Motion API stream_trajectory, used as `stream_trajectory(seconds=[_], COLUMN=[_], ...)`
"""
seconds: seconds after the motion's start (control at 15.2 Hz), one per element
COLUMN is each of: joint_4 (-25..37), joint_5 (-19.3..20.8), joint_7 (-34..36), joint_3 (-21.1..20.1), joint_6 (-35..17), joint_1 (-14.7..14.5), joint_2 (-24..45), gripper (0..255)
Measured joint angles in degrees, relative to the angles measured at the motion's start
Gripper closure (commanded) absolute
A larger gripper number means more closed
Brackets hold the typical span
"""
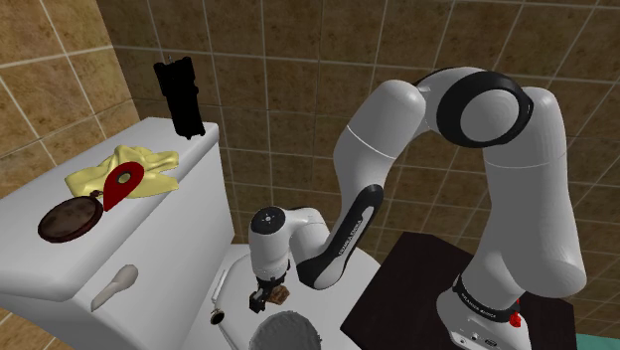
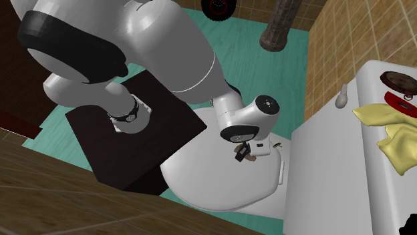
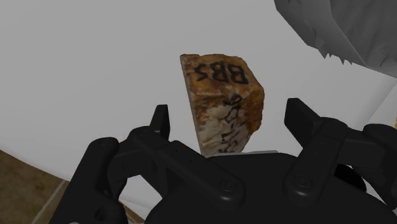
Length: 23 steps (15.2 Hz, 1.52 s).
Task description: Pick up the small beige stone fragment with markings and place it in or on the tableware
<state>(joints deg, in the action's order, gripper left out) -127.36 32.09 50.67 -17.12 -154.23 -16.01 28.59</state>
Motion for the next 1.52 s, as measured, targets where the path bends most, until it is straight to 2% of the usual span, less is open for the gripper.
stream_trajectory(seconds=[0.73, 1.52], joint_4=[-0.2, -2.0], joint_5=[-0.2, -7.1], joint_7=[-0.2, -5.7], joint_3=[-0.2, -5.3], joint_6=[0.2, 6.0], joint_1=[0.1, 3.9], joint_2=[-0.4, -8.6], gripper=[255, 255])
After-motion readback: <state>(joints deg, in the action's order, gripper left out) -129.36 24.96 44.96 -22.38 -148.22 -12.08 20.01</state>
